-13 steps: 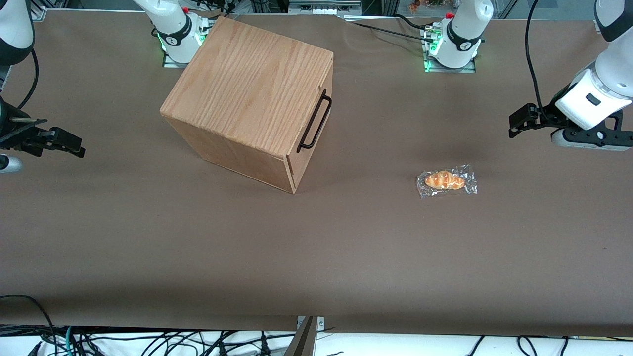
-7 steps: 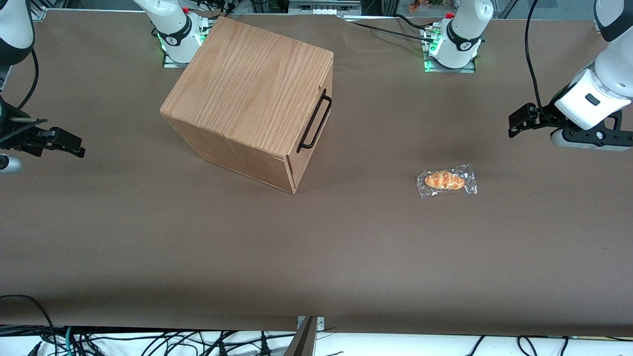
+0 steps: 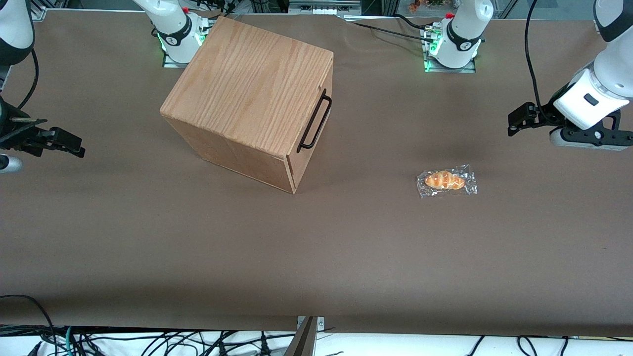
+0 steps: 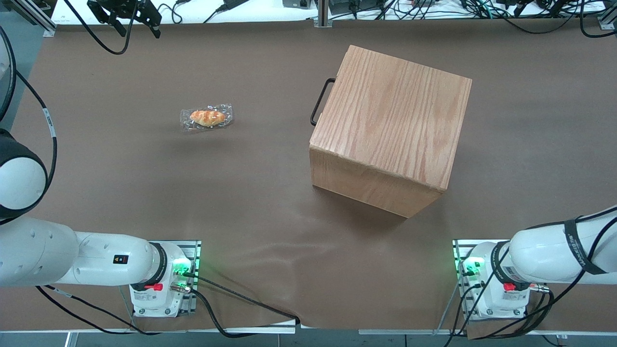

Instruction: Open top drawer with left arm

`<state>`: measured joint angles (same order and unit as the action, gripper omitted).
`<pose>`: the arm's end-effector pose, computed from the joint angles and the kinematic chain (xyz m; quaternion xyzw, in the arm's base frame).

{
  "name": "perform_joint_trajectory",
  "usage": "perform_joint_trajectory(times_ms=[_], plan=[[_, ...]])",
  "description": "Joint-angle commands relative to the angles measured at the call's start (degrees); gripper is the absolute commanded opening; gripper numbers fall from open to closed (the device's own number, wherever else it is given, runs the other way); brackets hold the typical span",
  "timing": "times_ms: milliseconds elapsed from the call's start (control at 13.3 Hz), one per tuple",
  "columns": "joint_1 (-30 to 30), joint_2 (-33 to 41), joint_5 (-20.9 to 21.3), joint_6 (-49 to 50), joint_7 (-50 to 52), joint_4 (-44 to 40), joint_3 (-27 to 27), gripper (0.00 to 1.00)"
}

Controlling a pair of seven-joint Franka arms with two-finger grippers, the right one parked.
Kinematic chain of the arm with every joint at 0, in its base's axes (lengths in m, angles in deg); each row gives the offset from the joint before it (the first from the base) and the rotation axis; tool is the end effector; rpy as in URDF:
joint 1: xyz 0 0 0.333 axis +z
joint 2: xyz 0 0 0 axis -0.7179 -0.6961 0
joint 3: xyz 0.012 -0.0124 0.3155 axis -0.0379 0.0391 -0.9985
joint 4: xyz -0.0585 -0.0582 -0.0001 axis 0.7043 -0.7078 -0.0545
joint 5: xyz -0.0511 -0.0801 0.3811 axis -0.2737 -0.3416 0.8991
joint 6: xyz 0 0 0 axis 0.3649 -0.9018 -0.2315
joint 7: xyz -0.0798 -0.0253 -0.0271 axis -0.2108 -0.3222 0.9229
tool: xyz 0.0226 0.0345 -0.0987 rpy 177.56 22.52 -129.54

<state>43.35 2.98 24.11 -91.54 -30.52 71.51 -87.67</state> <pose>0.5577 -0.0414 0.5714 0.9994 -0.0303 -0.0163 0.0052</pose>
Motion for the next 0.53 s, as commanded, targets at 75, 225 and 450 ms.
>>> perform_joint_trajectory(times_ms=[75,225,450], plan=[[-0.1,-0.1,-1.8,1.5,-0.5,-0.1,1.2,1.0],[-0.3,-1.0,-3.2,1.6,0.2,-0.1,4.5,1.0],[-0.5,-3.5,-6.4,1.1,3.5,-0.2,10.8,1.0]])
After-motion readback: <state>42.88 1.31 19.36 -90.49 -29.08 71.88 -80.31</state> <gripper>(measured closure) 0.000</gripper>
